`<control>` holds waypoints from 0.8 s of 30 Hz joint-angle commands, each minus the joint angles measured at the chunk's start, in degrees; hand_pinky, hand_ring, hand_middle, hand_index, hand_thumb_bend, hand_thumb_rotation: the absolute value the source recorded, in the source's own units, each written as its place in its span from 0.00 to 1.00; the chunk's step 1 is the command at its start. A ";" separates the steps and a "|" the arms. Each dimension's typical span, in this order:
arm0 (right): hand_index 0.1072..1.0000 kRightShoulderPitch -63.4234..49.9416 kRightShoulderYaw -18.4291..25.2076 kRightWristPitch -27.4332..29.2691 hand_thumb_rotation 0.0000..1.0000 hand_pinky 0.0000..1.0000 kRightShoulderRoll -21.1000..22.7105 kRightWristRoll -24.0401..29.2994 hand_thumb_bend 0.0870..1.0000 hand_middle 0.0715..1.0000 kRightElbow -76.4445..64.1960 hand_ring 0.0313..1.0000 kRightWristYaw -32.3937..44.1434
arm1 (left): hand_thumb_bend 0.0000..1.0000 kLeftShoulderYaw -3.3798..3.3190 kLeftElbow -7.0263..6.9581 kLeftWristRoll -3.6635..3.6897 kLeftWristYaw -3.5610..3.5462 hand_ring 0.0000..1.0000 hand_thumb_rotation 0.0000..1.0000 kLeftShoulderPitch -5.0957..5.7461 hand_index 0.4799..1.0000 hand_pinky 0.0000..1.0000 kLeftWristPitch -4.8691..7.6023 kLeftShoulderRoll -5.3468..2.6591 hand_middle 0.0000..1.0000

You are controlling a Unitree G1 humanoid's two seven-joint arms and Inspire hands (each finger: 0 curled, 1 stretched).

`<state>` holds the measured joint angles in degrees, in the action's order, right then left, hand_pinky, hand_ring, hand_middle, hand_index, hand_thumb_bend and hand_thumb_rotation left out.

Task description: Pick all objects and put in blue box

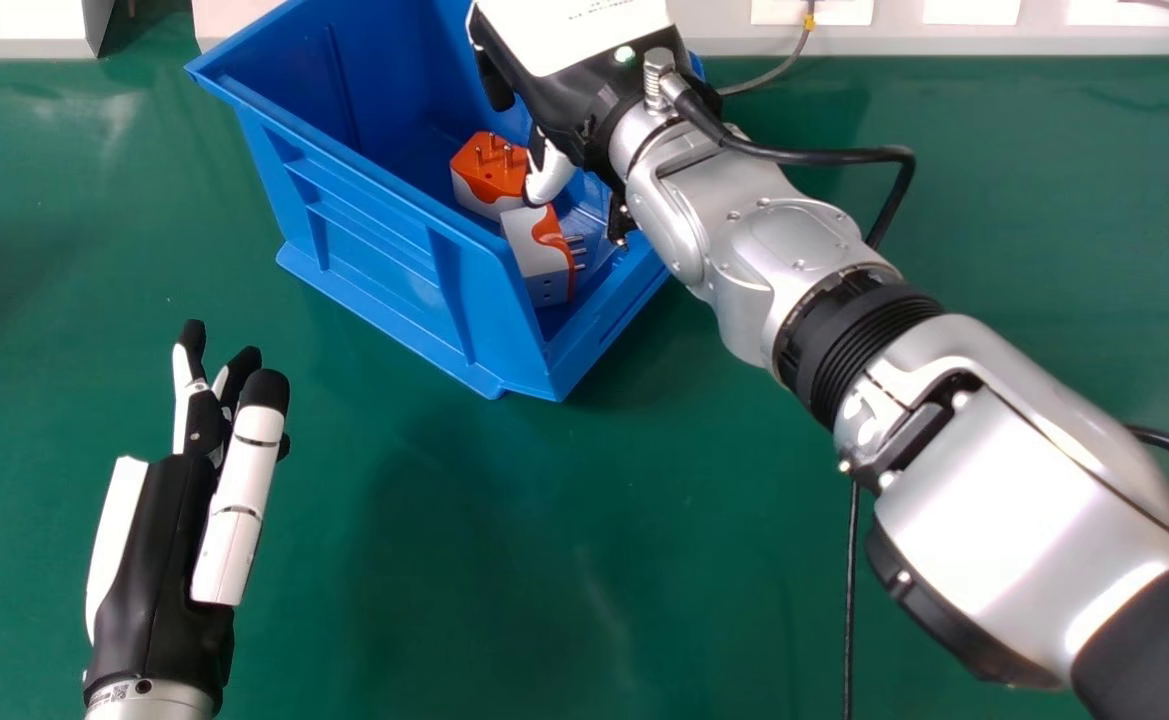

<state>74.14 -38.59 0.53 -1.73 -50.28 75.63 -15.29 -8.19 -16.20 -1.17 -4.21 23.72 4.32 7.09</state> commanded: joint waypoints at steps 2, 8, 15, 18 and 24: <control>0.58 1.30 -0.47 -0.10 0.16 0.39 1.14 -0.23 0.52 0.53 -0.84 0.49 -2.09 | 0.52 0.09 -0.56 -0.25 0.44 0.95 1.00 -0.75 0.96 0.89 0.37 -0.03 0.98; 0.72 0.47 1.06 0.09 0.27 0.55 1.97 1.64 0.56 0.76 -2.05 0.71 -3.43 | 0.53 0.07 -0.30 -1.03 0.82 0.95 1.00 -1.09 0.96 0.89 0.04 0.16 0.98; 0.78 -3.84 6.59 2.11 0.21 0.65 5.20 6.53 0.47 0.82 -10.60 0.79 -5.51 | 0.55 0.14 1.33 -1.73 1.09 0.94 1.00 -2.81 0.97 0.88 -0.19 0.57 0.97; 0.79 -9.01 8.98 2.99 0.22 0.67 7.94 7.82 0.42 0.84 -19.82 0.81 -6.48 | 0.54 -0.03 2.41 -1.86 1.17 0.94 1.00 -3.75 0.97 0.88 -0.42 0.93 0.97; 0.81 -21.74 13.18 1.92 0.26 0.69 13.24 8.37 0.37 0.86 -41.23 0.82 -5.81 | 0.54 -0.21 3.52 -1.72 1.23 0.95 1.00 -5.24 0.97 0.88 -0.96 1.37 0.98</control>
<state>55.13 -27.61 2.93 9.43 -42.57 41.41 -20.90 -8.20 -12.54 -2.41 -3.16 19.26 3.04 7.82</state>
